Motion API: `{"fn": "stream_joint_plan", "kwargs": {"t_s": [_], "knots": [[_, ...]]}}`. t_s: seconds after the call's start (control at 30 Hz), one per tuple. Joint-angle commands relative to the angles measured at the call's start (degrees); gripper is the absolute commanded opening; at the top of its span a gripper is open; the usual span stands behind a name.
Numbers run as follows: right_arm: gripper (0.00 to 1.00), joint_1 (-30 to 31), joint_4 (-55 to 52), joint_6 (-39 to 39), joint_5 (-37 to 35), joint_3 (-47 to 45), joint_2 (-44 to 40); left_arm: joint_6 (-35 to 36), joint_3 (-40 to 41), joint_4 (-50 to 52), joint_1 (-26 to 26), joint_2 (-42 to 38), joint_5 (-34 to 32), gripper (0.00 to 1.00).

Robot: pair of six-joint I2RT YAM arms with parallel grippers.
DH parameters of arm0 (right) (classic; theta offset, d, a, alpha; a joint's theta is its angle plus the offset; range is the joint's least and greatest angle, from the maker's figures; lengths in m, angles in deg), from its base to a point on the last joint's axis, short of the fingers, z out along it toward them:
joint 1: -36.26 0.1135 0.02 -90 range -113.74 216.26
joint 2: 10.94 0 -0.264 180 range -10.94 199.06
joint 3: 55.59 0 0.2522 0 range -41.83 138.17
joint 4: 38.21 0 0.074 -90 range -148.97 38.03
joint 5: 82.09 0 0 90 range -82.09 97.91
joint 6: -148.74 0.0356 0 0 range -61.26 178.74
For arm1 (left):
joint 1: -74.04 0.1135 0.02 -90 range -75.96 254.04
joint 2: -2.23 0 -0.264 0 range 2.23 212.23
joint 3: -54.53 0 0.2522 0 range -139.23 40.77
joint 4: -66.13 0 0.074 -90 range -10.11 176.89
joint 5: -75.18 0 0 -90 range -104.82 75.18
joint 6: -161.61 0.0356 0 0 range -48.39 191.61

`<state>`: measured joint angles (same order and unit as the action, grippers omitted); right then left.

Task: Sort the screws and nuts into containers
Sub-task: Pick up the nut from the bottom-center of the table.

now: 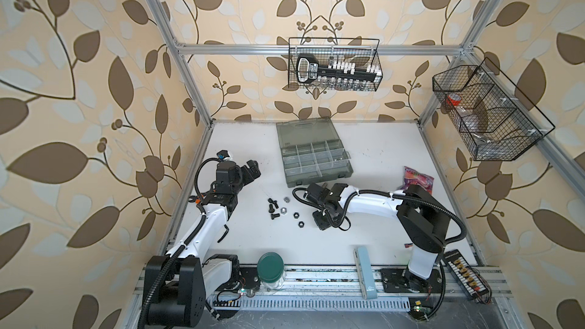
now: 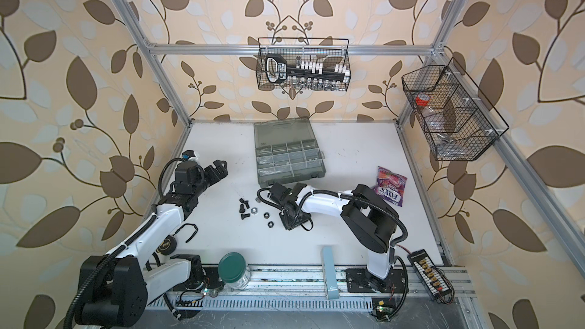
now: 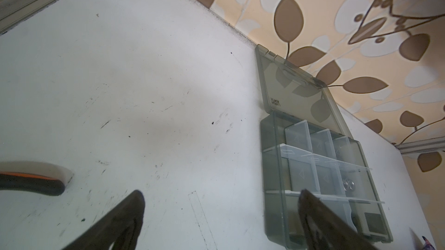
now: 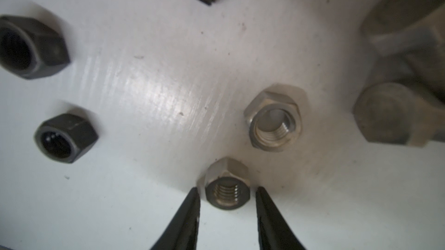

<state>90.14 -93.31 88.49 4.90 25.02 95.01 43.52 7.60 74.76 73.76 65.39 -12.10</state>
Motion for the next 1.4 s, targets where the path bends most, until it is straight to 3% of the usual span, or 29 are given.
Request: {"fn": "stream_joint_plan", "kwargs": {"t_s": [0.0, 0.53, 0.93, 1.37], "knots": [[0.4, 0.3, -0.7, -0.4, -0.9, 1.2, 1.5, -0.2, -0.9, -1.4, 0.5, -0.3, -0.8, 0.99], [0.37, 0.3, -1.0, -1.0, -1.7, 2.7, 4.0, -0.2, -0.7, -1.5, 0.5, -0.2, -0.9, 0.99], [0.2, 0.3, -1.7, -1.6, -1.3, 3.1, 2.7, 0.1, -0.9, -1.0, 0.5, -0.8, -1.5, 0.99], [0.13, -0.1, -4.9, -3.3, -3.3, 7.9, 0.5, 0.1, -1.5, -1.3, 0.5, -0.3, -1.2, 0.99]]}}
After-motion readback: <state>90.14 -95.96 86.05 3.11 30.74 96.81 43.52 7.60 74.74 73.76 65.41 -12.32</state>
